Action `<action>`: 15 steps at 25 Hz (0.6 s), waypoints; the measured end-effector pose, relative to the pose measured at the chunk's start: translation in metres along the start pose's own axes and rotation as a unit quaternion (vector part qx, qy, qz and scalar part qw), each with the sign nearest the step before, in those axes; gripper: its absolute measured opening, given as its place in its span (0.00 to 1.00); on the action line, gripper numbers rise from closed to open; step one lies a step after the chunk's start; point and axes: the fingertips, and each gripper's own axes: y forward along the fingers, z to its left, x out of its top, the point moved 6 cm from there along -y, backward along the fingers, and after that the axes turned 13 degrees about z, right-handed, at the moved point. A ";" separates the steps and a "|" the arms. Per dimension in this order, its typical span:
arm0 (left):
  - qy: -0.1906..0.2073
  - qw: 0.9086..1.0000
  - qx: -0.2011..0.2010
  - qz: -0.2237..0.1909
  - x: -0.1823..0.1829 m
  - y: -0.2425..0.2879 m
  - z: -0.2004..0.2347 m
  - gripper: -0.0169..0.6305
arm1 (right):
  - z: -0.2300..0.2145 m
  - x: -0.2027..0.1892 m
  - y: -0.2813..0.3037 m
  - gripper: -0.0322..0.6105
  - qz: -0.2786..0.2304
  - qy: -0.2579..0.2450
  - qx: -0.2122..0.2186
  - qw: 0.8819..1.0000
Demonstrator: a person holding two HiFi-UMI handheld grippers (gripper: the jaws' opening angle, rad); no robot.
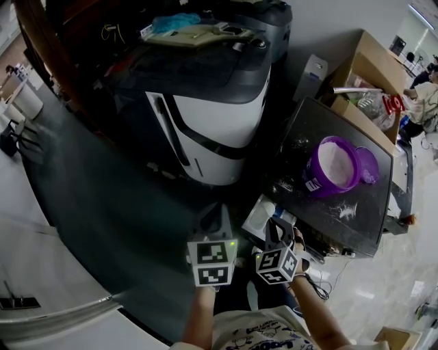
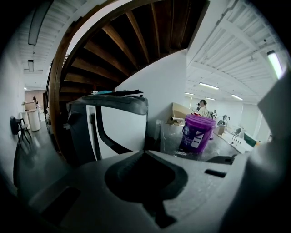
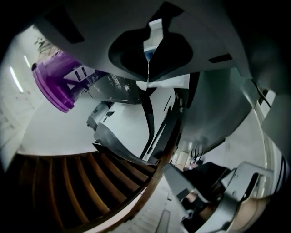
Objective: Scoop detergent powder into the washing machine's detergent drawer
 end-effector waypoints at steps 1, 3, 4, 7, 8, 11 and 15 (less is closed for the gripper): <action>0.001 1.000 -0.001 -0.002 0.001 -0.001 -0.001 0.03 | -0.002 0.000 -0.003 0.08 -0.007 0.018 0.006 1.000; 0.003 1.000 -0.002 -0.007 0.004 -0.002 -0.003 0.03 | -0.008 0.002 -0.010 0.08 -0.022 0.054 0.013 0.998; 0.004 1.000 -0.002 -0.009 0.005 -0.002 -0.003 0.03 | -0.011 0.004 -0.013 0.08 -0.029 0.071 0.014 0.997; 0.007 1.000 -0.003 -0.016 0.010 -0.005 -0.006 0.03 | -0.026 0.011 -0.028 0.08 -0.055 0.115 0.011 0.992; 0.008 1.000 -0.003 -0.019 0.012 -0.006 -0.007 0.03 | -0.031 0.015 -0.033 0.08 -0.066 0.128 0.009 0.990; 0.009 1.000 -0.003 -0.029 0.020 -0.010 -0.011 0.03 | -0.049 0.027 -0.050 0.08 -0.098 0.165 0.006 0.981; 0.016 0.999 -0.003 -0.047 0.035 -0.017 -0.016 0.03 | -0.077 0.044 -0.075 0.08 -0.140 0.211 0.001 0.967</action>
